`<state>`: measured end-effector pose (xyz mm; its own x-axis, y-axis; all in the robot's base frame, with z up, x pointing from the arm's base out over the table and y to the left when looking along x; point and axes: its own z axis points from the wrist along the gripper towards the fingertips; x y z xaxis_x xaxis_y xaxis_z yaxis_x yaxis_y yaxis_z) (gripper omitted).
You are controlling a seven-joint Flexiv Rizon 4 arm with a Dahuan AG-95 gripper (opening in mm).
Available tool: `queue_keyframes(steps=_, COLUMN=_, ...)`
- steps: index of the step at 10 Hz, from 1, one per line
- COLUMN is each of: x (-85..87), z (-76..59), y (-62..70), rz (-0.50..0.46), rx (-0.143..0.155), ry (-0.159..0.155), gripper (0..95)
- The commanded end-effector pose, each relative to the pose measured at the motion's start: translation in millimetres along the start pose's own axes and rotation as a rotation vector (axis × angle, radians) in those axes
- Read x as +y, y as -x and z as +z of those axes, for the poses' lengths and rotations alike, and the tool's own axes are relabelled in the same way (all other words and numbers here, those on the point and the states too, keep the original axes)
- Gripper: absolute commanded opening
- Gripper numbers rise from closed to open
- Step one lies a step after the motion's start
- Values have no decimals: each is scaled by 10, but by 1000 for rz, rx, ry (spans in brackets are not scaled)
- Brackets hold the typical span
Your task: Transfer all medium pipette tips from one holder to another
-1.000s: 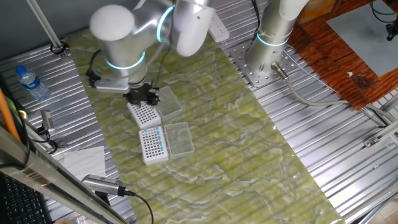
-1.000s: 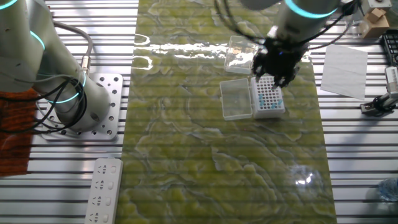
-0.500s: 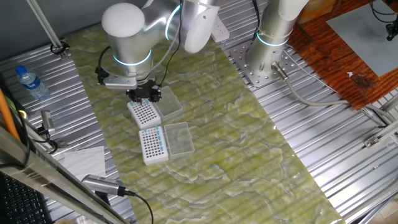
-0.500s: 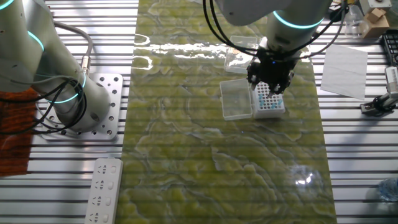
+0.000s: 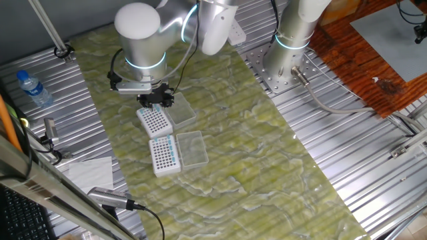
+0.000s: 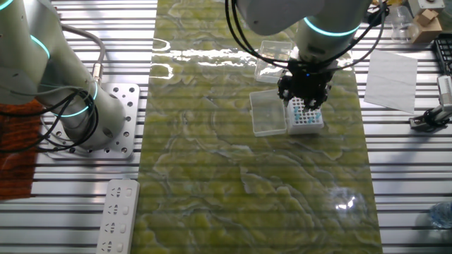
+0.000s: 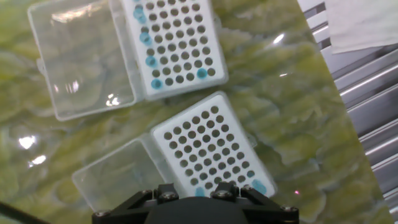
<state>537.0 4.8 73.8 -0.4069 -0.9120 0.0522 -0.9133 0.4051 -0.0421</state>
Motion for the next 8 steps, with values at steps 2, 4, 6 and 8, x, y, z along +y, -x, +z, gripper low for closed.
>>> queue_keyframes(steps=2, x=-4, z=16, y=9, rz=-5, rx=1, ry=-6, gripper=0)
queue_keyframes(steps=4, x=-6, z=-10, y=0, rz=-6, rx=17, ry=-3, gripper=0)
queue_keyframes(steps=6, x=-39, z=-133, y=0, rz=-5, rx=36, ry=16, gripper=0)
queue_keyframes(steps=8, x=-104, z=-290, y=26, rz=2, rx=56, ry=38, gripper=0)
